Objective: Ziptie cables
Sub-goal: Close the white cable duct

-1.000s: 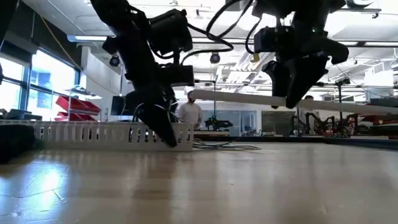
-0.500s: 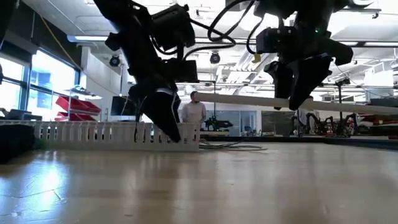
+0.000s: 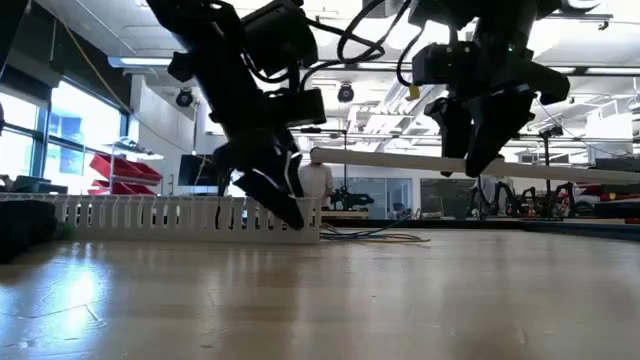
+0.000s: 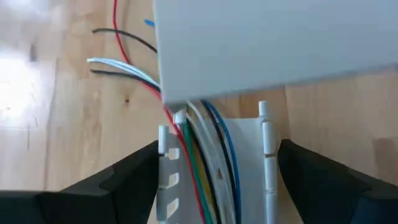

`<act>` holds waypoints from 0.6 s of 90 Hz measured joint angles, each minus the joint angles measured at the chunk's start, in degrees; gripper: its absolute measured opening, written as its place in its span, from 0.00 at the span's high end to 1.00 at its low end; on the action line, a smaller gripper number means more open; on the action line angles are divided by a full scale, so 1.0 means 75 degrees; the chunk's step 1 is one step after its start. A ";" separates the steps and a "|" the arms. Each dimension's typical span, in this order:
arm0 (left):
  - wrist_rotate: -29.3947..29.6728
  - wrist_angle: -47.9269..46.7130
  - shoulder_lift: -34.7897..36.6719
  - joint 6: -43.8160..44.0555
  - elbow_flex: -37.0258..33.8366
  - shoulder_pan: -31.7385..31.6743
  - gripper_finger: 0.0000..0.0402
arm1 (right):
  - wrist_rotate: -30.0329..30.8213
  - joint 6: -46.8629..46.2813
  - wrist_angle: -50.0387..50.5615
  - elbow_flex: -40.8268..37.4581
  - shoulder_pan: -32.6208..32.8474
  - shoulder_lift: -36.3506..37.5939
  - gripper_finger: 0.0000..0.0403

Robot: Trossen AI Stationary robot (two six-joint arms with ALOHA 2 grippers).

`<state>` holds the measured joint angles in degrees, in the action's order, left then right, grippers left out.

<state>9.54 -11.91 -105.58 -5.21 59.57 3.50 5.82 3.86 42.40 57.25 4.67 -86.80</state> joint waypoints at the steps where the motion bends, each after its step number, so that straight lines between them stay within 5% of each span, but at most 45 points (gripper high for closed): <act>1: 0.0001 -0.0001 -0.0018 0.0004 0.0000 0.0005 0.27 | 0.0000 -0.0008 -0.0008 0.0000 0.0000 0.0000 0.48; 54: 0.0587 -0.0026 -0.0198 0.0206 -0.0006 0.0167 0.38 | -0.0185 -0.1540 -0.0150 0.0006 -0.0167 -0.0673 0.48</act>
<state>13.94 -12.10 -107.07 -3.66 59.53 4.75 4.44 -7.69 41.27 57.30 3.41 -91.85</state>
